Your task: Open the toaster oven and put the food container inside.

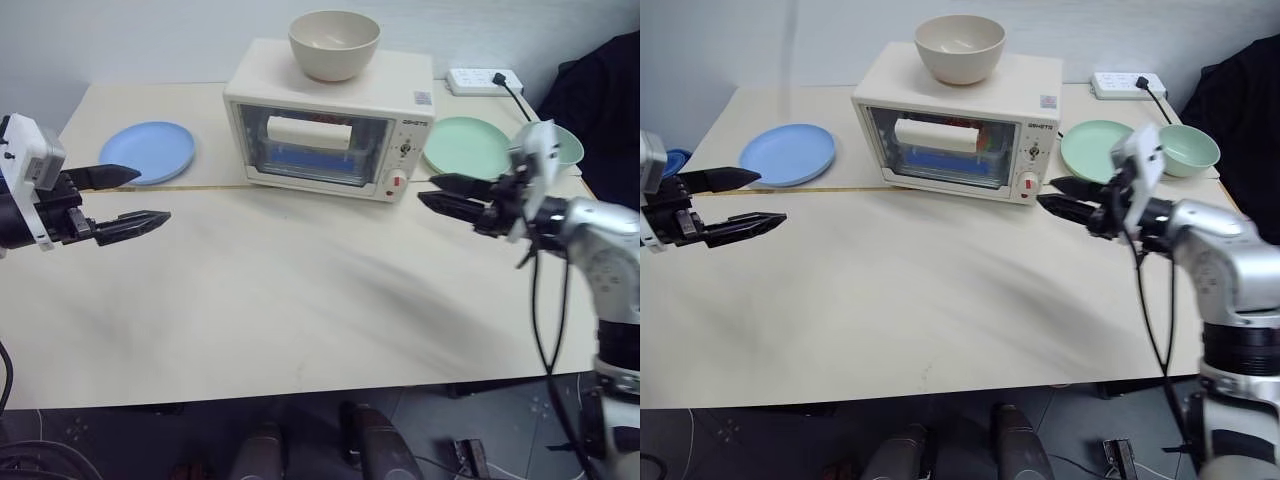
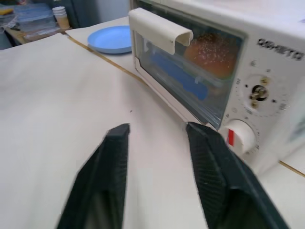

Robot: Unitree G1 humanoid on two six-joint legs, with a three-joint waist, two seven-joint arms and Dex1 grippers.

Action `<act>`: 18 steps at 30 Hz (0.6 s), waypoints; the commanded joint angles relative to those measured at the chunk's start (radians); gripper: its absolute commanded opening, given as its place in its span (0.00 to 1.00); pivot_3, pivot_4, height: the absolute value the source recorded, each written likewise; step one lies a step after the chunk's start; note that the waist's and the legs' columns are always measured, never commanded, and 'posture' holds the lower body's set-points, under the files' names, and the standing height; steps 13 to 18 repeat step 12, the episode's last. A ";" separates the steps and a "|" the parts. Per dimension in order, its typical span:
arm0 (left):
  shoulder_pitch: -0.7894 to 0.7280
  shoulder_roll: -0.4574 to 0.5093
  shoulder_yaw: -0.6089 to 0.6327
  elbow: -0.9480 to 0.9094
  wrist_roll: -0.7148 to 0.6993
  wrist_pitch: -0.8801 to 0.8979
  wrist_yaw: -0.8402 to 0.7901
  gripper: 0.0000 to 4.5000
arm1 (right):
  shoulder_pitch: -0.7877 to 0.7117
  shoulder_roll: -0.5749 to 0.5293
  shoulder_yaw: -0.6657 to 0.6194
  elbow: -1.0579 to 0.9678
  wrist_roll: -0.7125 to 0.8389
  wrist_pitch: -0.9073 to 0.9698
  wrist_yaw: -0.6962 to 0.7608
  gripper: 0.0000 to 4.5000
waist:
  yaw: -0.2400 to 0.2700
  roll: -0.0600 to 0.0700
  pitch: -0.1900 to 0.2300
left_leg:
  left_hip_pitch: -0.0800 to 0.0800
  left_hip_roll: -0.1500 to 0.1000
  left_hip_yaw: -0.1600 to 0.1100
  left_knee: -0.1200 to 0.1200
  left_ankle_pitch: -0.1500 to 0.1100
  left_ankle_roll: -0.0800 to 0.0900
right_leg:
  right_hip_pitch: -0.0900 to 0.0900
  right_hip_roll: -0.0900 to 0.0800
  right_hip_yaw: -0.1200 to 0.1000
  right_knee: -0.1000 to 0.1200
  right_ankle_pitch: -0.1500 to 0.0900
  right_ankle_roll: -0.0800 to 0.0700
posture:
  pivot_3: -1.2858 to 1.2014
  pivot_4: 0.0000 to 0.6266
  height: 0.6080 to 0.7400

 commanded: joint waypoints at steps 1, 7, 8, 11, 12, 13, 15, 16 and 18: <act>0.001 0.033 0.060 -0.025 -0.022 -0.001 -0.005 1.00 | 0.000 -0.035 -0.049 -0.044 0.068 0.045 0.015 0.78 | -0.002 0.000 0.000 | 0.001 0.000 0.001 0.000 0.000 0.000 | 0.000 0.001 0.001 0.000 0.000 0.000 | 0.52 0.24 1.00; 0.014 0.004 0.063 -0.045 -0.009 -0.032 0.040 1.00 | 0.049 -0.033 -0.006 -0.082 -0.010 -0.017 -0.027 0.99 | 0.003 0.000 0.000 | 0.004 0.000 0.000 0.001 0.002 0.000 | 0.001 0.001 0.001 0.003 0.000 -0.001 | 0.52 0.24 1.00; 0.018 0.000 0.062 -0.052 -0.013 -0.029 0.045 1.00 | 0.054 -0.025 -0.003 -0.080 -0.015 -0.019 -0.039 0.99 | 0.003 0.000 0.000 | 0.004 0.000 0.000 0.002 0.002 0.000 | 0.001 0.001 0.001 0.003 0.000 -0.001 | 0.52 0.24 1.00; 0.035 -0.014 0.060 -0.063 -0.007 -0.033 0.064 1.00 | 0.068 -0.009 0.005 -0.079 -0.030 -0.030 -0.067 0.99 | 0.003 0.000 0.000 | 0.003 0.000 0.001 0.002 0.002 0.000 | 0.001 0.000 0.001 0.003 0.000 0.000 | 0.52 0.24 1.00; 0.049 -0.021 0.060 -0.069 -0.002 -0.034 0.073 1.00 | 0.075 -0.004 0.005 -0.080 -0.035 -0.034 -0.075 0.99 | 0.003 0.000 0.000 | 0.002 0.000 0.001 0.002 0.002 0.000 | 0.001 0.000 0.001 0.002 0.000 0.000 | 0.52 0.24 1.00; 0.049 -0.021 0.060 -0.069 -0.002 -0.034 0.073 1.00 | 0.075 -0.004 0.005 -0.080 -0.035 -0.034 -0.075 0.99 | 0.003 0.000 0.000 | 0.002 0.000 0.001 0.002 0.002 0.000 | 0.001 0.000 0.001 0.002 0.000 0.000 | 0.52 0.24 1.00; 0.049 -0.021 0.060 -0.069 -0.002 -0.034 0.073 1.00 | 0.075 -0.004 0.005 -0.080 -0.035 -0.034 -0.075 0.99 | 0.003 0.000 0.000 | 0.002 0.000 0.001 0.002 0.002 0.000 | 0.001 0.000 0.001 0.002 0.000 0.000 | 0.52 0.24 1.00; 0.049 -0.021 0.060 -0.069 -0.002 -0.034 0.073 1.00 | 0.075 -0.004 0.005 -0.080 -0.035 -0.034 -0.075 0.99 | 0.003 0.000 0.000 | 0.002 0.000 0.001 0.002 0.002 0.000 | 0.001 0.000 0.001 0.002 0.000 0.000 | 0.52 0.24 1.00; 0.049 -0.021 0.060 -0.069 -0.002 -0.034 0.073 1.00 | 0.075 -0.004 0.005 -0.080 -0.035 -0.034 -0.075 0.99 | 0.003 0.000 0.000 | 0.002 0.000 0.001 0.002 0.002 0.000 | 0.001 0.000 0.001 0.002 0.000 0.000 | 0.52 0.24 1.00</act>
